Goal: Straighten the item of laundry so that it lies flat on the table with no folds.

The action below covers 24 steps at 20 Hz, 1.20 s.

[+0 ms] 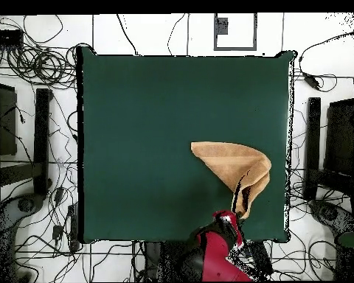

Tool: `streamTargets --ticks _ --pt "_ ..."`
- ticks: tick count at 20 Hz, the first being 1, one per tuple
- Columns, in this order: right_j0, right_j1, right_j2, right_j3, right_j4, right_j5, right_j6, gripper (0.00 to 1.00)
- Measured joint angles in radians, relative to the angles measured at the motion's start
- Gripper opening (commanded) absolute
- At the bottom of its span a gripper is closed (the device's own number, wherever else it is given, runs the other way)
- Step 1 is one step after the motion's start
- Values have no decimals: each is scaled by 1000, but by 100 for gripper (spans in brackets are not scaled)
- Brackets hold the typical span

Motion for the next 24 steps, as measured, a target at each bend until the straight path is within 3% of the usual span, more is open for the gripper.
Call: streamTargets --ticks 10,21,22,24 --pt "-10 -11 3 23 -12 -75 0 0" --pt "-85 -34 22 64 -127 -156 0 0" --pt "-89 -38 24 67 -133 -157 0 100" --pt "-90 -42 27 73 -139 -157 0 100"
